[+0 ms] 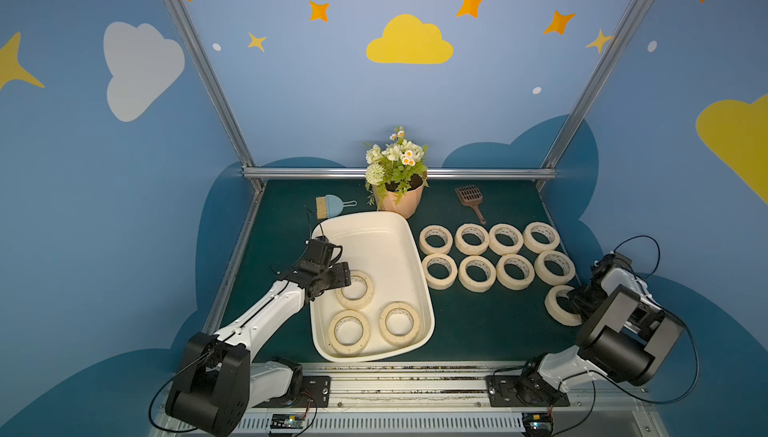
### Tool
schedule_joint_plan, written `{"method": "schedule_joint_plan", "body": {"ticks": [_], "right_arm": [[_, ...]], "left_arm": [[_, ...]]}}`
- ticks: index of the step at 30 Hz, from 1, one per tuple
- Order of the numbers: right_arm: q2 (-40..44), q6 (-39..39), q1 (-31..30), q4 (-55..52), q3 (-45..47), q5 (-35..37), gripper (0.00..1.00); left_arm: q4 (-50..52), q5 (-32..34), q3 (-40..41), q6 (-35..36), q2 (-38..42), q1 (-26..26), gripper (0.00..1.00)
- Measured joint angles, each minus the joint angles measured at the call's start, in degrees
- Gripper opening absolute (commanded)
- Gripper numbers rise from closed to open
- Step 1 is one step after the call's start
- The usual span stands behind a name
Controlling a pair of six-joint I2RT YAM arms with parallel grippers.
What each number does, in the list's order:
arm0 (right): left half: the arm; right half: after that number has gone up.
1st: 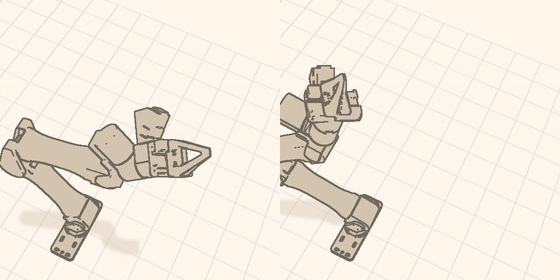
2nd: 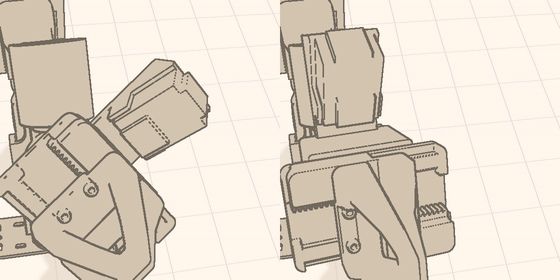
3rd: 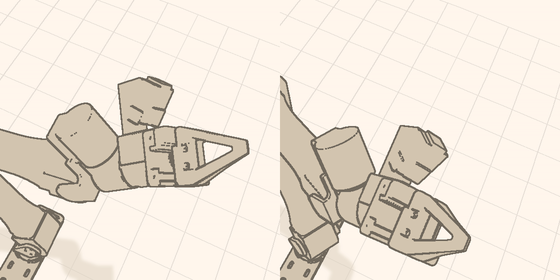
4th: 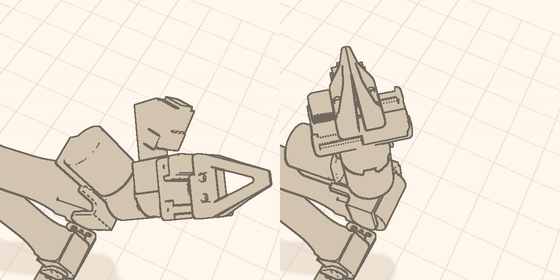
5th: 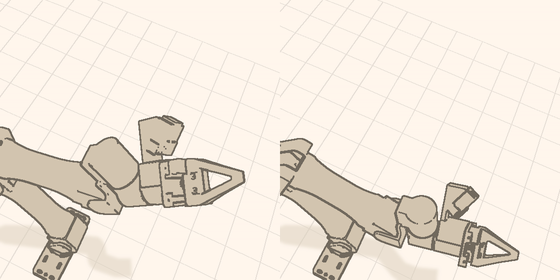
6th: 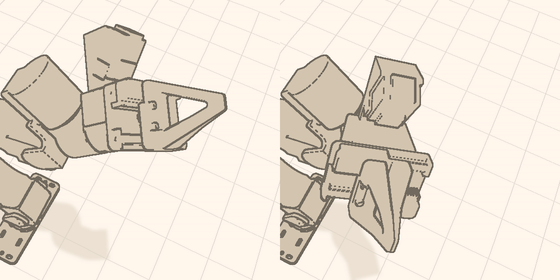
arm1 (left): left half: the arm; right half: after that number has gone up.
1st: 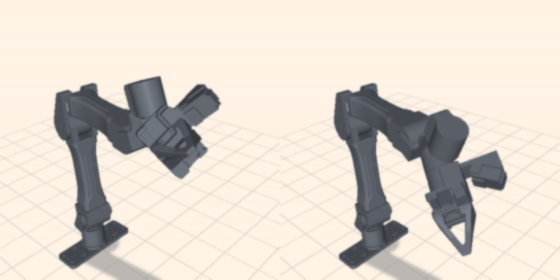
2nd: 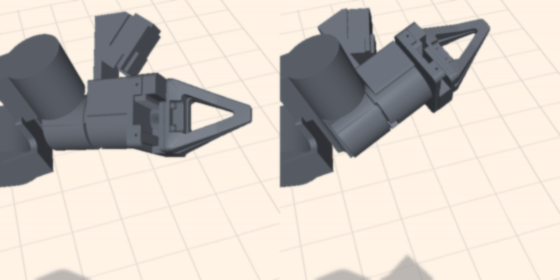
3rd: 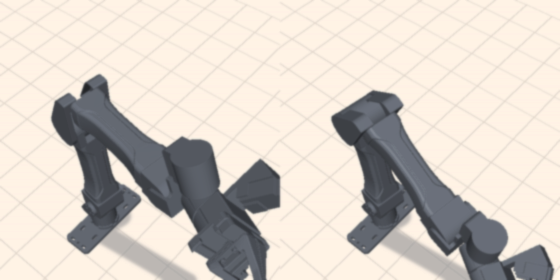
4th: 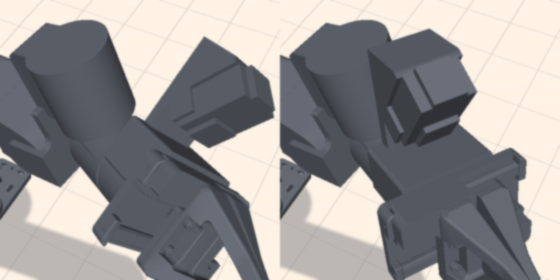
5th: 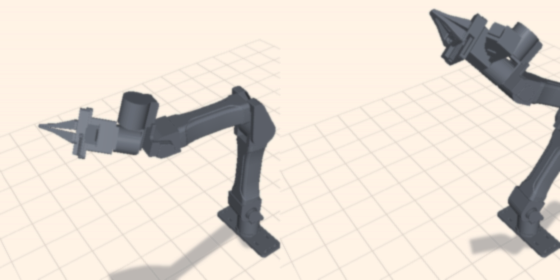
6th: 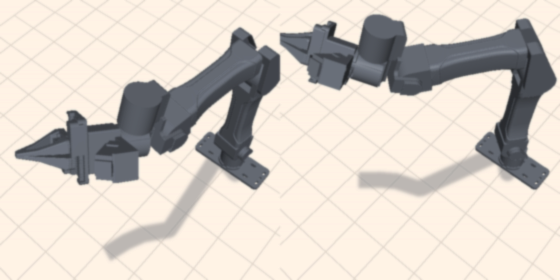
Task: Take out the art tape in the storage box
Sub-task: Place the art tape at the center of the board, then pick up the art tape from the storage box.
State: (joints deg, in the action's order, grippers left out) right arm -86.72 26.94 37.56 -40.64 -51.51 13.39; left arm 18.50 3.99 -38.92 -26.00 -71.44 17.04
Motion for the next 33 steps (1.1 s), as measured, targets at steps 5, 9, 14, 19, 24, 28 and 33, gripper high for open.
{"method": "schedule_joint_plan", "body": {"ticks": [5, 9, 14, 19, 24, 28, 33], "right_arm": [[3.8, -0.5, -5.7, 0.0, -0.3, 1.0, 0.70], [6.7, -1.7, -16.7, -2.1, -4.5, -0.5, 0.71], [7.0, -3.4, -34.8, -4.9, -10.4, -3.2, 0.71], [6.1, -5.2, -51.8, -9.8, -13.9, -4.9, 0.71], [4.2, -6.3, -63.4, -13.5, -17.4, -8.3, 0.68], [2.0, -6.3, -71.2, -14.8, -22.5, -11.4, 0.64], [-2.1, -4.8, -79.4, -13.1, -29.7, -16.6, 0.55]], "left_arm": [[-0.3, -0.8, -0.5, 0.0, -2.8, 0.1, 0.79], [0.2, -1.5, -0.6, 0.1, -5.1, 0.2, 0.74], [1.2, -1.7, -0.7, 0.3, -7.8, 0.1, 0.60], [2.5, -2.1, -2.1, 0.7, -11.6, 0.6, 0.31], [5.5, -0.5, -4.5, 2.0, -12.5, 1.4, 0.10], [10.6, 1.1, -9.3, 3.1, -12.5, 3.1, 0.04], [14.5, 2.8, -17.9, 3.7, -12.3, 8.7, 0.04]]}}
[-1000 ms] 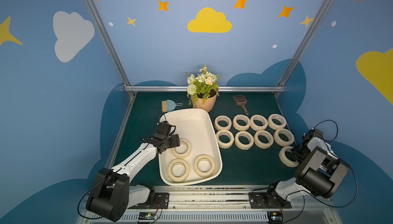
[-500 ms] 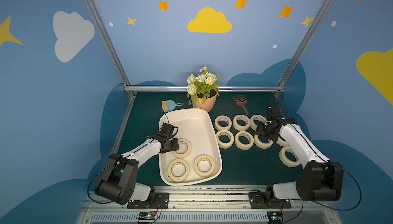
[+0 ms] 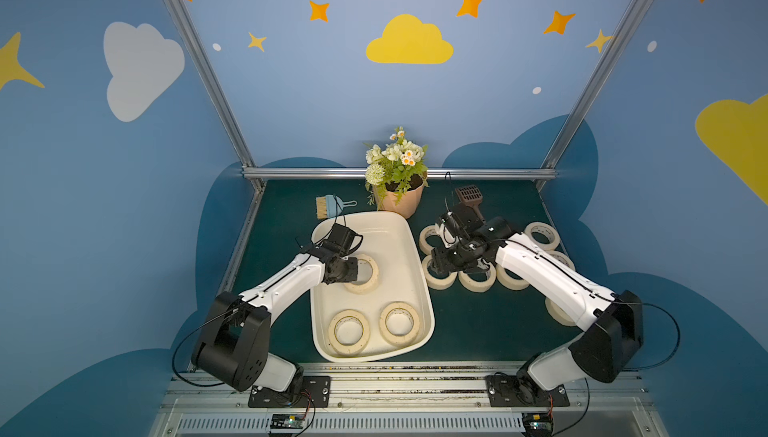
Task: Take out the art tape in the storage box
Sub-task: Pick up the art tape from the storage box, then place the art tape at the center of the board.
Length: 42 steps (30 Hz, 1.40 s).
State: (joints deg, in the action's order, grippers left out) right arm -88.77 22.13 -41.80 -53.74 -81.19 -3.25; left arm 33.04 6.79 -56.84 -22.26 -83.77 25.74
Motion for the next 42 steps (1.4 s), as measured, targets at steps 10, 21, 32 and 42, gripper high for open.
{"method": "schedule_joint_plan", "body": {"ticks": [10, 21, 32, 42], "right_arm": [[-11.4, 3.0, -5.8, 4.5, -8.6, -5.1, 0.53], [-14.9, 4.4, -6.4, 5.9, -8.8, -3.8, 0.00], [-9.7, 4.7, -0.7, 5.7, -2.8, -0.2, 0.00], [21.4, 7.3, 13.6, -0.7, 19.6, 12.4, 0.00]], "left_arm": [[3.6, 1.2, -7.4, -0.5, 0.3, 9.4, 0.04], [5.4, 2.2, -8.3, -2.3, 0.3, 12.2, 0.37], [-3.5, -8.4, -1.7, -0.1, 13.9, 12.7, 1.00], [-3.4, -7.5, 1.5, 2.5, 14.7, 10.9, 0.88]]}}
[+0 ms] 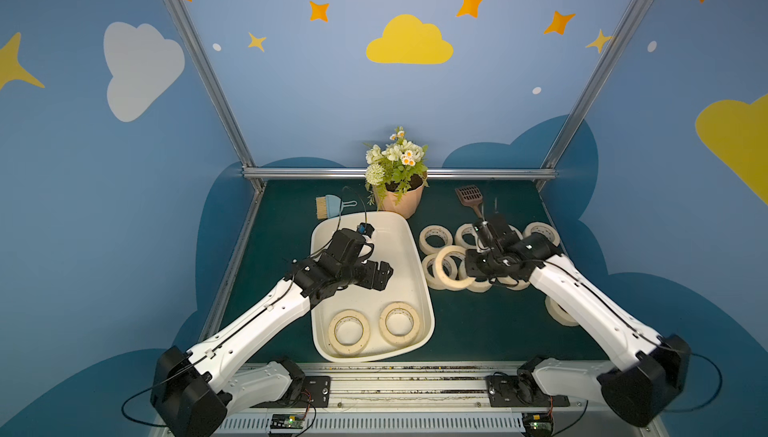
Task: Take out the art tape in the storage box
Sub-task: Place the art tape at the center of the board.
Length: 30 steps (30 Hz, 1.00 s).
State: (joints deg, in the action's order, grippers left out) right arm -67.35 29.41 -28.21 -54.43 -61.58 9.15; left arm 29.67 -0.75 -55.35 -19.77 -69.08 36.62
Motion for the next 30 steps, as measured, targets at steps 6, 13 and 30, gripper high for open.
{"method": "schedule_joint_plan", "body": {"ticks": [6, 13, 30], "right_arm": [[4.6, 1.7, 18.0, -0.9, 16.4, 2.6, 0.00], [4.9, 4.5, 33.7, 5.5, 24.7, 0.3, 0.00], [-10.7, 0.0, 48.1, 10.4, 18.4, -4.5, 0.56]], "left_arm": [[-0.2, -1.5, 0.0, 0.0, -10.6, 0.0, 0.81], [-3.6, -4.6, 0.9, -0.1, -16.3, 0.2, 0.76], [-6.3, -4.9, 1.0, 0.0, -24.5, 0.2, 0.70]]}}
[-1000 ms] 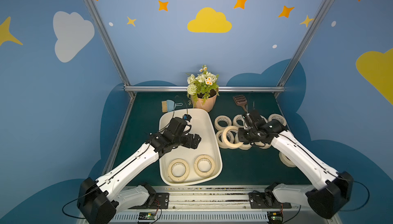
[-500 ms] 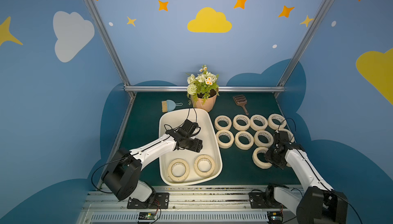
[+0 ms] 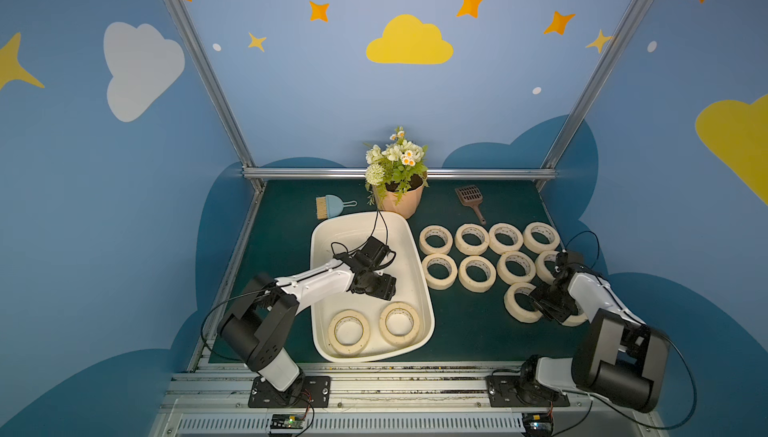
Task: Take out the art tape in the storage box
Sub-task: Place the art tape at the center of the board, then pick up the art tape from the storage box.
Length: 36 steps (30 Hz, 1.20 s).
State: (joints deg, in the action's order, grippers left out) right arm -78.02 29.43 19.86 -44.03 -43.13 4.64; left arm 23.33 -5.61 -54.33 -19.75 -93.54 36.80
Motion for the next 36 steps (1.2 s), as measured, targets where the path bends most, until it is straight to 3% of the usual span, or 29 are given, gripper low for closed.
{"method": "schedule_joint_plan", "body": {"ticks": [3, 7, 10, 14, 18, 23, 30, 36], "right_arm": [[0.0, -1.8, 0.2, 0.1, -1.0, -0.3, 0.70], [3.5, -3.2, -1.1, -1.2, -1.1, -0.2, 0.71], [8.7, -4.0, -5.4, -3.2, -1.8, -0.7, 0.72], [14.3, -3.8, -15.6, -5.0, -4.0, -2.4, 0.72], [13.9, -3.3, -25.0, -8.5, -8.4, -2.4, 0.72], [10.7, -3.3, -32.2, -11.8, -12.9, -1.6, 0.72], [8.8, -3.4, -37.3, -14.3, -14.1, -0.5, 0.71], [7.0, -4.5, -43.3, -16.1, -15.5, -1.2, 0.71]], "left_arm": [[-0.2, 0.0, 0.0, -0.1, -1.2, 0.0, 0.68], [-0.4, -0.5, 0.1, -0.2, -1.7, 0.0, 0.63], [-0.4, -0.8, 0.1, -0.3, -1.7, 0.3, 0.62], [-0.2, -1.0, 0.1, -0.9, -1.8, 1.6, 0.63], [-0.2, -1.5, 0.1, -1.9, -1.7, 3.3, 0.71], [2.0, 1.0, 0.4, -3.5, 1.5, 4.5, 0.86], [5.3, 2.0, 1.4, -4.1, 11.1, 5.7, 0.78], [5.2, 0.4, 2.3, -4.4, 6.2, 10.0, 0.66]]}}
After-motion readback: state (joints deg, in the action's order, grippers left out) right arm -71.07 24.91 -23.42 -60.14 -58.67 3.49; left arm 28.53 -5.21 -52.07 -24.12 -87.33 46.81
